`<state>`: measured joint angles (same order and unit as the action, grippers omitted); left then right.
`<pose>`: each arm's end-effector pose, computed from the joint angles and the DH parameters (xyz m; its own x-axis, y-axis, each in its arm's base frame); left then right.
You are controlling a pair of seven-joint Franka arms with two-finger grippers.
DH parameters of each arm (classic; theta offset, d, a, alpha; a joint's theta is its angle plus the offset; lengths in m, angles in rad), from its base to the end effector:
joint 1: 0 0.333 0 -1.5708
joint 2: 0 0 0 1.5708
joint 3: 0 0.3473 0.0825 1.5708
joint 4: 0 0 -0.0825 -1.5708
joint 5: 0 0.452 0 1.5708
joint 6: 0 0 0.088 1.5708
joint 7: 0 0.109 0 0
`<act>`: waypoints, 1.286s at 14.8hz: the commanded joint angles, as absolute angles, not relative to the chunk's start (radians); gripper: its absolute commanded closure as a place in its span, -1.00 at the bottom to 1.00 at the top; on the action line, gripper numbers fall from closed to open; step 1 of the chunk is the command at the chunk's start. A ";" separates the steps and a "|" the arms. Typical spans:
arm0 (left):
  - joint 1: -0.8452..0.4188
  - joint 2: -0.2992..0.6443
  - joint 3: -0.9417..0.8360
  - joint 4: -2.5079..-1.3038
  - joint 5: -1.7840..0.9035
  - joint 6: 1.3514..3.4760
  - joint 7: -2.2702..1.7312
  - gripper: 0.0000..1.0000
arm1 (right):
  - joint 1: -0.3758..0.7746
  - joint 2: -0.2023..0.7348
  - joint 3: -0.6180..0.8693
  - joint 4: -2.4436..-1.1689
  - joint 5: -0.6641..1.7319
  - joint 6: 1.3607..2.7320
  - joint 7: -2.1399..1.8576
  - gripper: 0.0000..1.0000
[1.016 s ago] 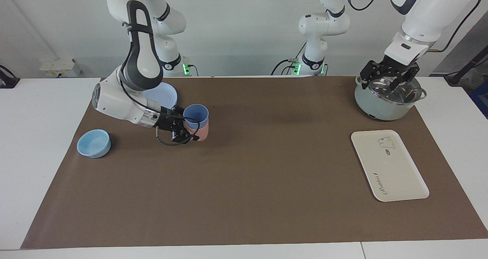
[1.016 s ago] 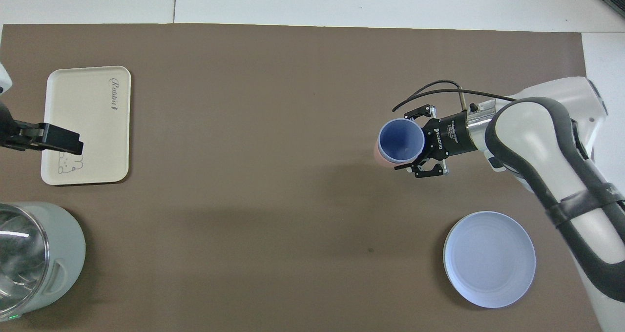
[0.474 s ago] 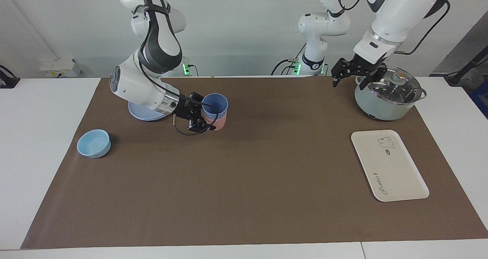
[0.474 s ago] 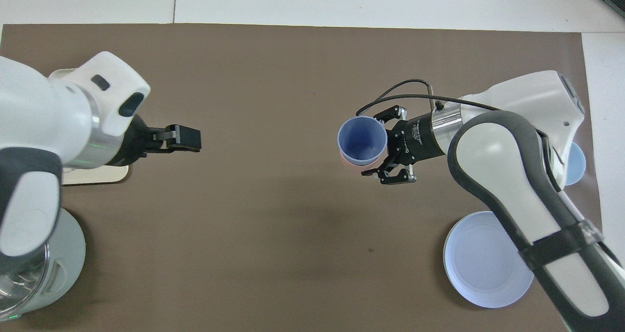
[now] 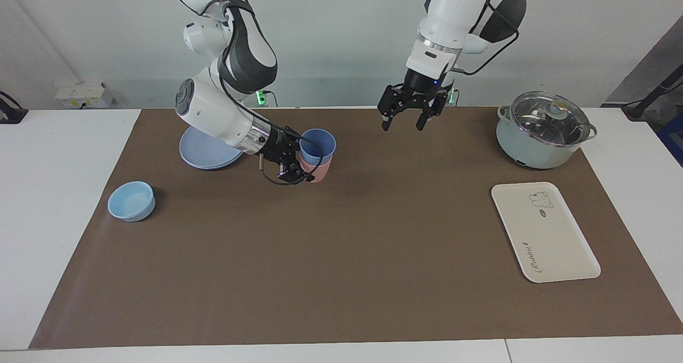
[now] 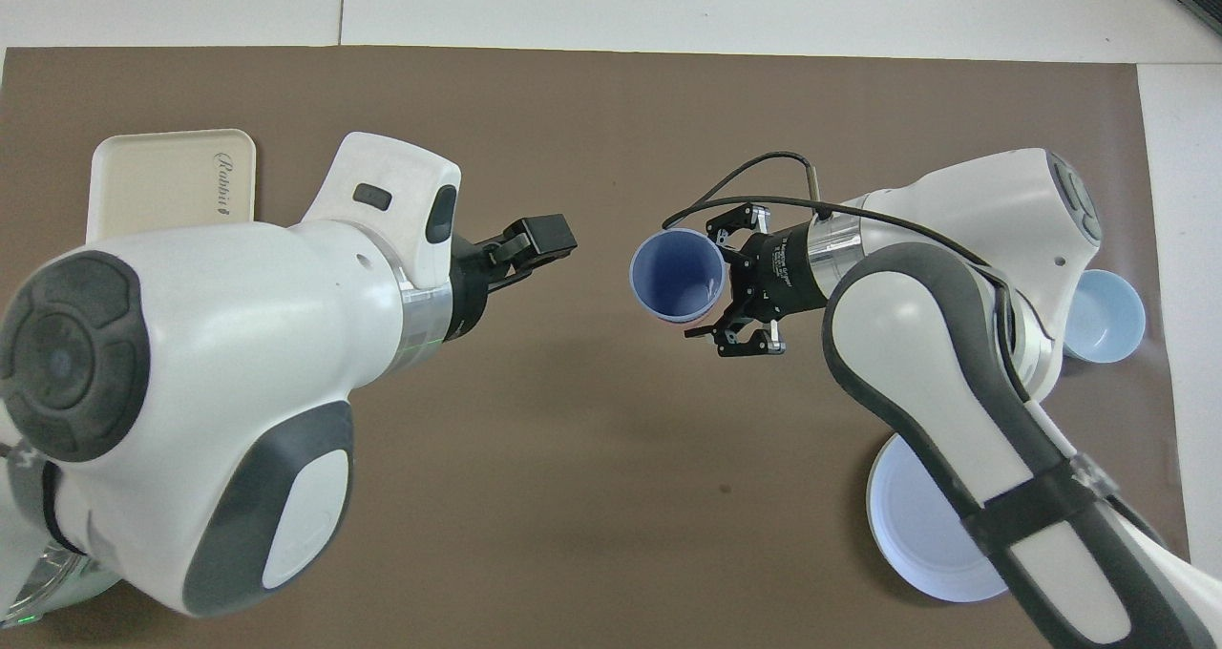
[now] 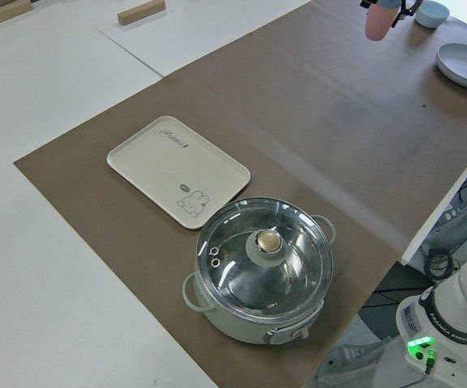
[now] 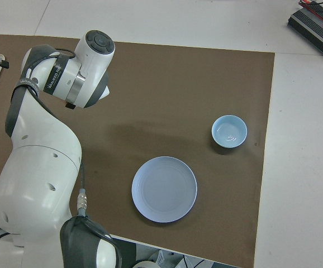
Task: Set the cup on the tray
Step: 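Grasp the blue cup rim with the left gripper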
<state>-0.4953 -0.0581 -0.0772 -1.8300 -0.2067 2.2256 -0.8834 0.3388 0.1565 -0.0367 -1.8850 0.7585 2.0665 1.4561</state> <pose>0.5409 -0.3580 0.6162 0.9038 0.4112 0.1183 0.3191 -0.8319 0.4541 0.6315 0.2367 0.4380 0.0341 -0.7877 -0.6151 -0.9981 -0.0580 0.0190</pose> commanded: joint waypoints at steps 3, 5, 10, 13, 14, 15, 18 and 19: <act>-0.581 0.031 -0.058 -1.829 -0.229 2.345 -0.957 -0.75 | 0.344 0.152 -0.037 -1.888 0.736 2.086 1.480 1.00; -0.592 0.064 -0.058 -1.807 -0.229 2.358 -0.960 -0.68 | 0.342 0.152 -0.037 -1.888 0.738 2.086 1.480 1.00; -0.634 0.092 -0.058 -1.807 -0.229 2.372 -0.976 0.30 | 0.342 0.152 -0.038 -1.888 0.736 2.086 1.480 1.00; -0.640 0.092 -0.058 -1.802 -0.229 2.372 -1.005 1.00 | 0.342 0.152 -0.038 -1.888 0.736 2.086 1.479 1.00; -0.641 0.092 -0.057 -1.793 -0.229 2.361 -1.011 1.00 | 0.342 0.152 -0.038 -1.888 0.736 2.086 1.479 1.00; -0.638 0.092 -0.057 -1.773 -0.229 2.347 -1.014 1.00 | 0.342 0.152 -0.038 -1.888 0.736 2.086 1.477 1.00; -0.621 0.087 -0.055 -1.694 -0.229 2.234 -1.019 1.00 | 0.338 0.152 -0.038 -1.888 0.736 2.086 1.477 1.00; -0.620 0.072 -0.049 -1.678 -0.229 2.192 -1.017 1.00 | 0.331 0.152 -0.038 -1.888 0.736 2.083 1.476 1.00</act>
